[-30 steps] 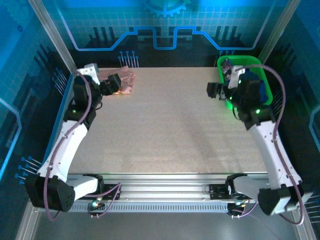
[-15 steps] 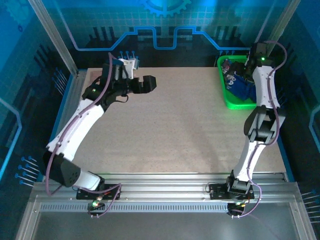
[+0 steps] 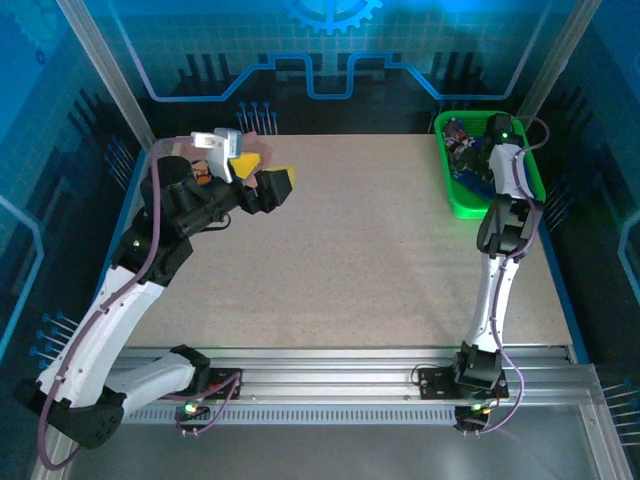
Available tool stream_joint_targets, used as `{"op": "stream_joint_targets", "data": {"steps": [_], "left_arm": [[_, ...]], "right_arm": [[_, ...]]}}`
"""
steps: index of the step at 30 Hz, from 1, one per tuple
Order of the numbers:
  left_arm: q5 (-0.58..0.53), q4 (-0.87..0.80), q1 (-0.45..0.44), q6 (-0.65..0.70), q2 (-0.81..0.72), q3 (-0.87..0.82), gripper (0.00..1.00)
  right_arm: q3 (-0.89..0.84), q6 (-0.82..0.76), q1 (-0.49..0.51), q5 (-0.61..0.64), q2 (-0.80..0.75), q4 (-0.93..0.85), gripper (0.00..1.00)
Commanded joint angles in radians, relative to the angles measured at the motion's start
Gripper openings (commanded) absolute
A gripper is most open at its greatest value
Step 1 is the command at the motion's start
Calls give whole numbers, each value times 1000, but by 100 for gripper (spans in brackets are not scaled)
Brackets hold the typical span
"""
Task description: Fold and stack the t-shirts
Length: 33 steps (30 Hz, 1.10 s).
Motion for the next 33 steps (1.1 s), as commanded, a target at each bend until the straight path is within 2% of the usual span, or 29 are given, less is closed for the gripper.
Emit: {"op": "stream_joint_targets", "data": {"steps": [1, 3, 5, 8, 10, 12, 13, 17, 21, 25, 30, 33], "left_arm": [[-67, -48, -5, 44, 15, 29, 99], [-89, -70, -5, 48, 23, 48, 99], [-113, -84, -5, 51, 30, 61, 99], [-142, -97, -5, 58, 33, 67, 99], [-157, -99, -5, 62, 30, 61, 99], [-178, -102, -4, 67, 24, 52, 99], [-189, -102, -3, 70, 20, 46, 99], [-232, -98, -3, 80, 9, 19, 99], [-339, -88, 1, 77, 7, -27, 99], [-376, -63, 64, 32, 6, -76, 99], [-376, -33, 154, 4, 32, -86, 99], [-376, -11, 194, 15, 55, -69, 99]], "right_arm": [[113, 111, -6, 50, 86, -51, 99], [124, 147, -8, 47, 106, -36, 97], [126, 166, -5, 38, 119, -17, 91], [128, 180, -4, 20, 137, -5, 59], [128, 197, -6, -4, 142, -10, 30], [124, 216, -9, -42, 126, -5, 5], [117, 220, -10, -60, 106, 10, 0], [4, 194, 12, -123, -62, 175, 0], [-99, 197, 45, -182, -262, 349, 0], [-152, 251, 75, -261, -455, 480, 0], [-151, 370, 129, -429, -602, 610, 0], [-44, 405, 217, -542, -615, 600, 0]]}}
